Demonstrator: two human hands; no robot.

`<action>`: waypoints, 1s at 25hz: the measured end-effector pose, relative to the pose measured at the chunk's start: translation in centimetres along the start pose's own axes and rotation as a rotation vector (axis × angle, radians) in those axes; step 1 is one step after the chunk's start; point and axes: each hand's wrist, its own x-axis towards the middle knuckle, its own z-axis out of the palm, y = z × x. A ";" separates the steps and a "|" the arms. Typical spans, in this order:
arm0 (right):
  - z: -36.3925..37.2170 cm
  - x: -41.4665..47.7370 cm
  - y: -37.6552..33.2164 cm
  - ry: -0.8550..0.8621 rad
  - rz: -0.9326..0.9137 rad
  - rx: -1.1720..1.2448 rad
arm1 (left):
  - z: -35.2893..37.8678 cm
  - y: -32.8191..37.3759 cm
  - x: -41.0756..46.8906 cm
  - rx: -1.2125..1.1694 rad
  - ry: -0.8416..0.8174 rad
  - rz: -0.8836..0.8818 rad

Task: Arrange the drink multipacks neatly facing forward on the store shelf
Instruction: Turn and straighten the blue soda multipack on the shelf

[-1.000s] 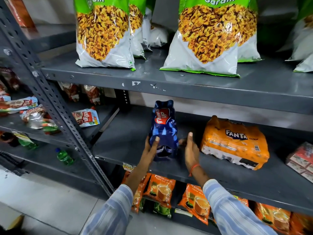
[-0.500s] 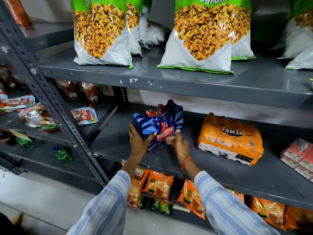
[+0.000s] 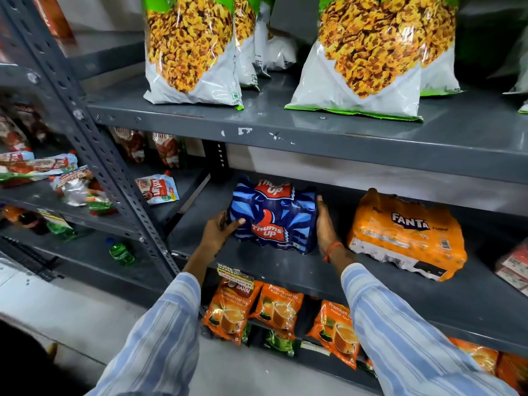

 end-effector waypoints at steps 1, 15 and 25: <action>0.2 -0.2 0.5 0.006 -0.018 0.015 | -0.3 -0.2 -0.3 0.014 -0.007 -0.012; 3.0 -3.9 3.3 0.035 -0.022 0.115 | -3.4 -1.9 -4.3 0.024 -0.019 0.081; 4.1 -4.5 3.4 0.047 -0.031 0.167 | -4.0 -2.1 -4.1 0.123 -0.010 0.109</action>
